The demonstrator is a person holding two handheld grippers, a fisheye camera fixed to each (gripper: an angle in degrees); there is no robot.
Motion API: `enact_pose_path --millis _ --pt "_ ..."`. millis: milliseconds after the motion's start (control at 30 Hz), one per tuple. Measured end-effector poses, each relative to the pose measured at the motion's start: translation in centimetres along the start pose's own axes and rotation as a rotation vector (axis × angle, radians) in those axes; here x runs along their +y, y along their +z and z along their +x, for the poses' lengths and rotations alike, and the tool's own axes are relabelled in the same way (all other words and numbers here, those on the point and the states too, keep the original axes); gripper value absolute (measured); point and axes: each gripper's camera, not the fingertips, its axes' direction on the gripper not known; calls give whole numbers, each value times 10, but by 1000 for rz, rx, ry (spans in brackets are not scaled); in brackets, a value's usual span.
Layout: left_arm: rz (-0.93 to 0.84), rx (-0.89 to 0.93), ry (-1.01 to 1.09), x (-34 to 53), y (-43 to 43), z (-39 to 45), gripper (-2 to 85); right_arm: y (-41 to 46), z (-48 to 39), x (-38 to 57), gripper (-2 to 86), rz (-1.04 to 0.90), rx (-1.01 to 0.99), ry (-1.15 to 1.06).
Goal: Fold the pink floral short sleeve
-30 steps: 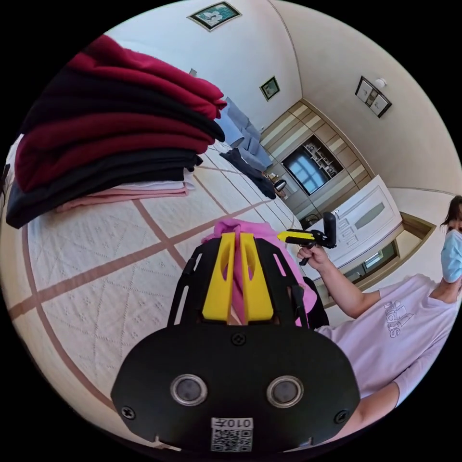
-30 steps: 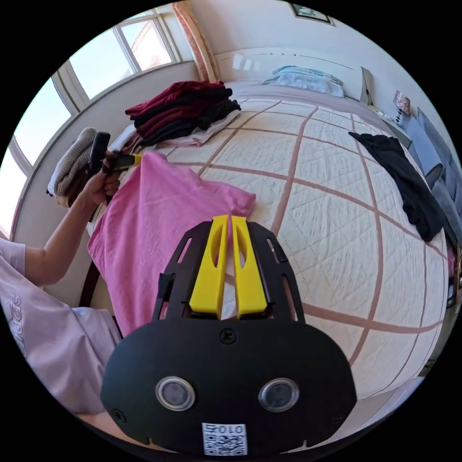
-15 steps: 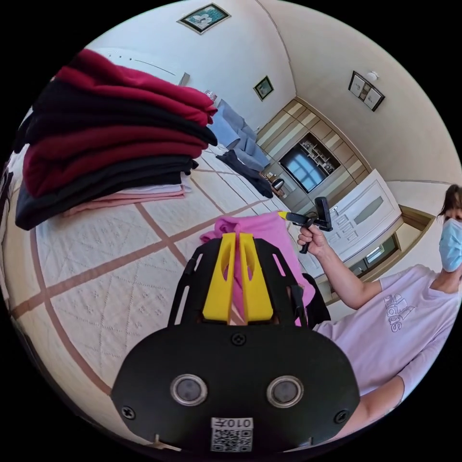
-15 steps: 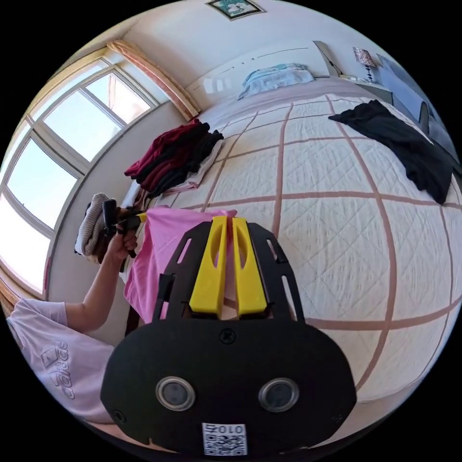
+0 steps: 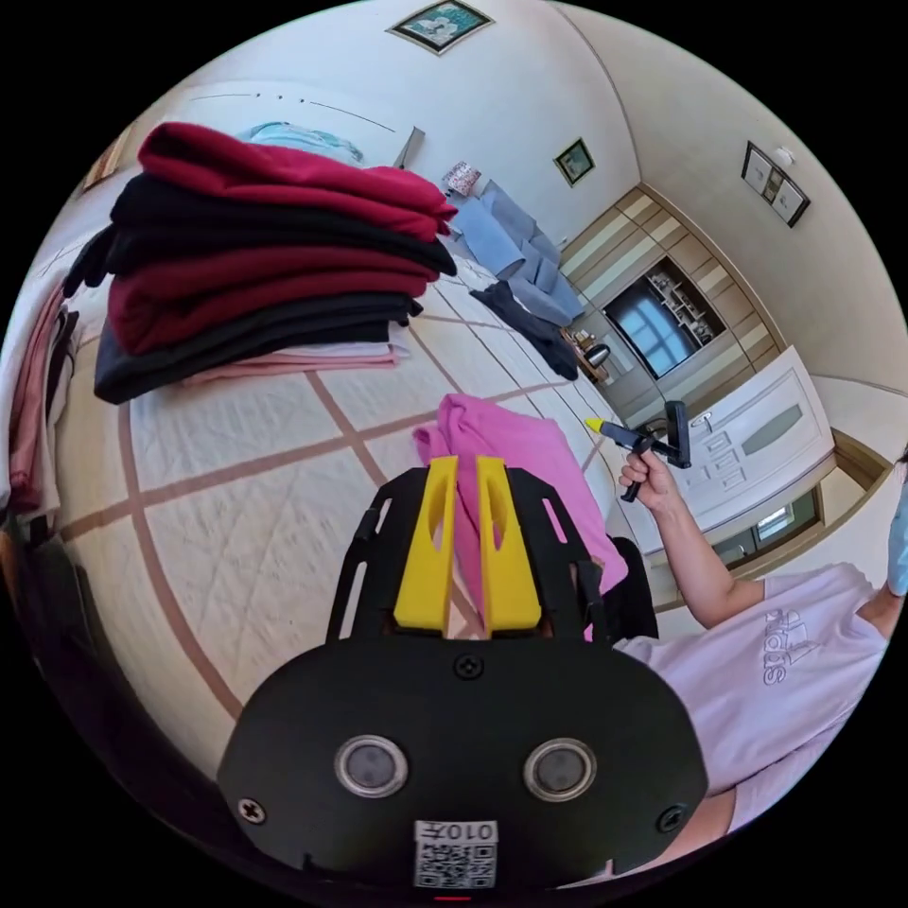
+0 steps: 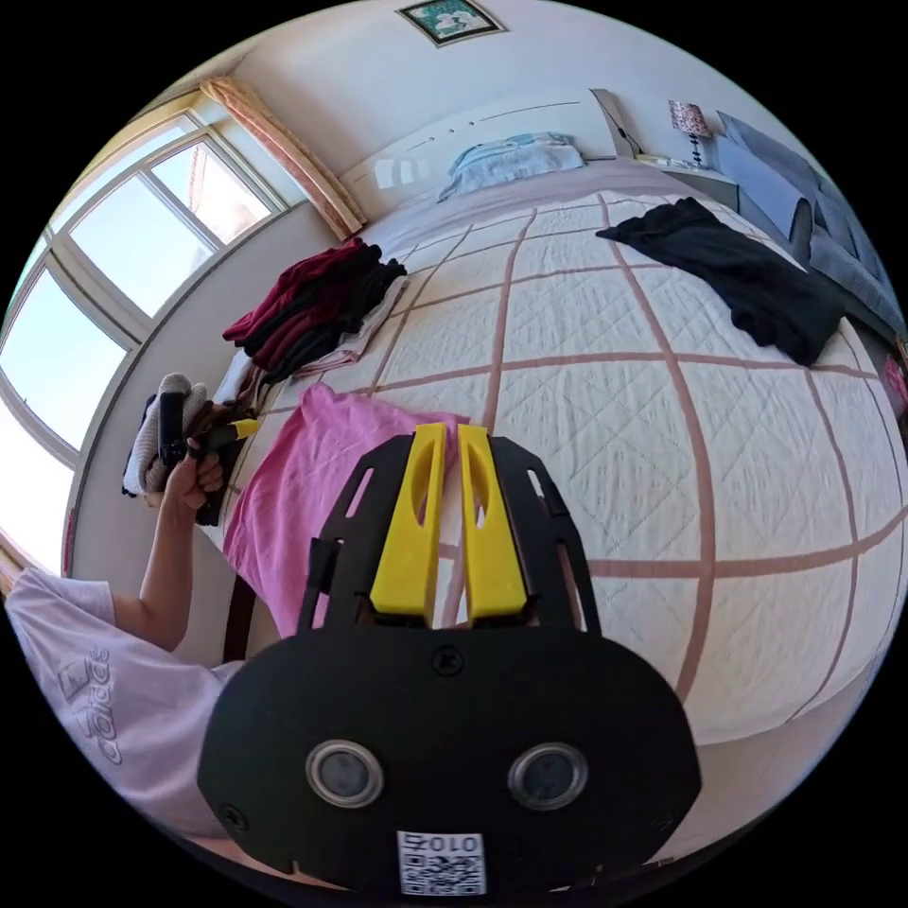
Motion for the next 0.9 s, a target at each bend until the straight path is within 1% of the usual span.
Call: enact_pose_path --millis 33,100,133,200,267,367,433,533,633,700,800,867,900 --pt "-22 -2 8 7 0 8 48 -6 -12 12 55 -7 23 -35" --pt "-134 18 27 34 8 37 62 -11 -28 32 56 -7 40 -72" --pt "-142 31 25 40 10 42 65 -12 -37 45 56 -2 35 -80" --pt "-147 114 -15 62 19 50 76 -9 -49 59 57 -7 25 -91" --pt "-148 130 -55 73 29 50 83 -4 -62 68 57 -22 32 -108" --pt "-184 144 -51 85 44 61 93 0 -82 81 56 -39 59 -153" --pt "-163 150 -35 92 42 70 97 1 -91 91 54 -61 67 -160" --pt "-107 169 -7 106 27 82 96 -4 -97 106 53 -44 76 -150" --pt "-66 169 69 119 14 101 90 -5 -102 119 54 -33 59 -148" --pt "-105 121 104 129 20 115 85 -1 -107 124 58 -40 28 -166" --pt "-161 129 134 138 41 130 72 7 -115 131 65 -61 -25 -176" --pt "-161 141 148 142 51 138 57 15 -118 135 66 -94 -33 -172" --pt "-150 112 154 144 54 143 45 22 -120 136 63 -118 -36 -171"
